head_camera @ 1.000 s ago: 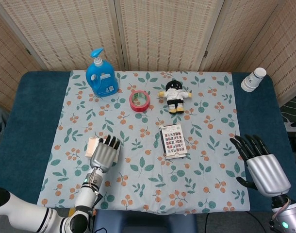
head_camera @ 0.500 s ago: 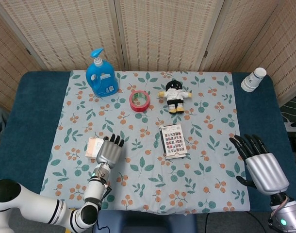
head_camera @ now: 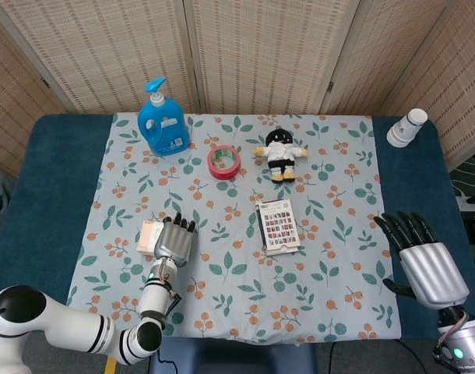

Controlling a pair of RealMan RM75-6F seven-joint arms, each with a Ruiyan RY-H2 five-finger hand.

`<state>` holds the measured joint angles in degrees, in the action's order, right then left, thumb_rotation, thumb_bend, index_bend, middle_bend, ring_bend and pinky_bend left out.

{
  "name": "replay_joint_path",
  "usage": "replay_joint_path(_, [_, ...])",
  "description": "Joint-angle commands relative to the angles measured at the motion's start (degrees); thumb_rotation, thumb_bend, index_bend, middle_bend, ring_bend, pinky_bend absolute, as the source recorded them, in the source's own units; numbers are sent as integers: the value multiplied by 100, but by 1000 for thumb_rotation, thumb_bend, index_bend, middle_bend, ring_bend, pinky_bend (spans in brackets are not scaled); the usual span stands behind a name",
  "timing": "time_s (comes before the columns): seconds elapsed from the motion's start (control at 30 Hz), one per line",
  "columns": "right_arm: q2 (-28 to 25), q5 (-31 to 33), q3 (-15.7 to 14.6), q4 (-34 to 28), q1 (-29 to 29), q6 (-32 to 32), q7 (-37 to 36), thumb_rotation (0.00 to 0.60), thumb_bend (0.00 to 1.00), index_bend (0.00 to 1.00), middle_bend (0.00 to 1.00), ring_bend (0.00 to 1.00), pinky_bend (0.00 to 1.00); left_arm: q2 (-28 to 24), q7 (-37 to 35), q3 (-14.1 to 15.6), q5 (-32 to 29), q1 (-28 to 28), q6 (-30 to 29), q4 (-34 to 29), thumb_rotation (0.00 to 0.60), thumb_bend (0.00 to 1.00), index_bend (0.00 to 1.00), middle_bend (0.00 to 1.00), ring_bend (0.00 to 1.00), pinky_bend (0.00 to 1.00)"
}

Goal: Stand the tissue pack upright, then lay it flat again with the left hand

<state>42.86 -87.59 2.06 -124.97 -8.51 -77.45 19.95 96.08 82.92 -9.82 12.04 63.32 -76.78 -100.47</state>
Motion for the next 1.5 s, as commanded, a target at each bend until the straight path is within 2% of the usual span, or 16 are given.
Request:
replay_joint_path(0.03, [-1, 5, 0, 1, -3, 7, 0, 600, 26, 0, 61, 0, 28, 29, -85, 129, 175, -7, -27, 71, 600, 245, 246, 282, 57, 225])
replay_joint_path(0.1, [2, 1, -1, -1, -3, 4, 7, 600, 26, 0, 61, 0, 28, 40, -132, 168, 222, -18, -56, 80, 600, 255, 318, 350, 119, 241])
replay_joint_path(0.2, [0, -6, -1, -8, 4, -12, 11, 600, 26, 0, 61, 0, 28, 34, -215, 218, 391, -27, -110, 57, 600, 265, 362, 388, 145, 250])
replay_joint_path(0.43, [-2, -9, -3, -11, 8, -18, 11, 600, 26, 0, 61, 0, 28, -29, -387, 242, 781, -39, -228, -102, 600, 276, 409, 436, 179, 259])
replay_joint_path(0.47, [-3, 0, -2, -4, 7, -13, 8, 600, 26, 0, 61, 0, 28, -116, -670, 41, 1179, -31, -339, -332, 600, 277, 416, 443, 186, 258])
replay_joint_path(0.53, [-6, 21, 6, 3, 0, -8, -7, 600, 26, 0, 61, 0, 29, -249, -1142, -56, 1669, -154, -442, -595, 600, 276, 419, 459, 196, 250])
replay_joint_path(0.67, [-11, 41, 15, 16, -4, -10, -28, 600, 26, 0, 61, 0, 28, -330, -2728, -256, 2945, -624, -698, -766, 600, 276, 421, 485, 228, 234])
replay_joint_path(0.73, [-4, 54, 14, 22, -10, 5, -24, 600, 26, 0, 61, 0, 28, -332, -3483, -391, 3306, -852, -766, -812, 600, 276, 423, 502, 242, 224])
replay_joint_path(0.87, [15, 91, 10, 23, -31, 55, 7, 600, 26, 0, 61, 0, 28, -253, -5067, -652, 4040, -1330, -980, -628, 600, 276, 422, 505, 246, 205])
replay_joint_path(0.97, [42, 90, 2, 28, -32, 62, 43, 600, 27, 0, 61, 0, 28, -141, -6158, -698, 4479, -1684, -1112, -316, 600, 274, 422, 505, 248, 171])
replay_joint_path(1.17, [107, 187, -14, 46, -65, 151, 167, 600, 26, 0, 61, 0, 29, 297, -7849, -740, 4739, -2316, -1267, 448, 600, 271, 380, 470, 242, 156])
replay_joint_path(1.33, [138, 229, -7, 49, -78, 154, 249, 600, 26, 0, 61, 0, 28, 576, -8873, -815, 4776, -2688, -1173, 1016, 600, 274, 354, 445, 188, 128])
replay_joint_path(1.5, [155, 304, 7, 70, -83, 143, 306, 600, 27, 0, 61, 0, 28, 858, -9514, -520, 5246, -2959, -1127, 1805, 600, 278, 332, 429, 157, 120])
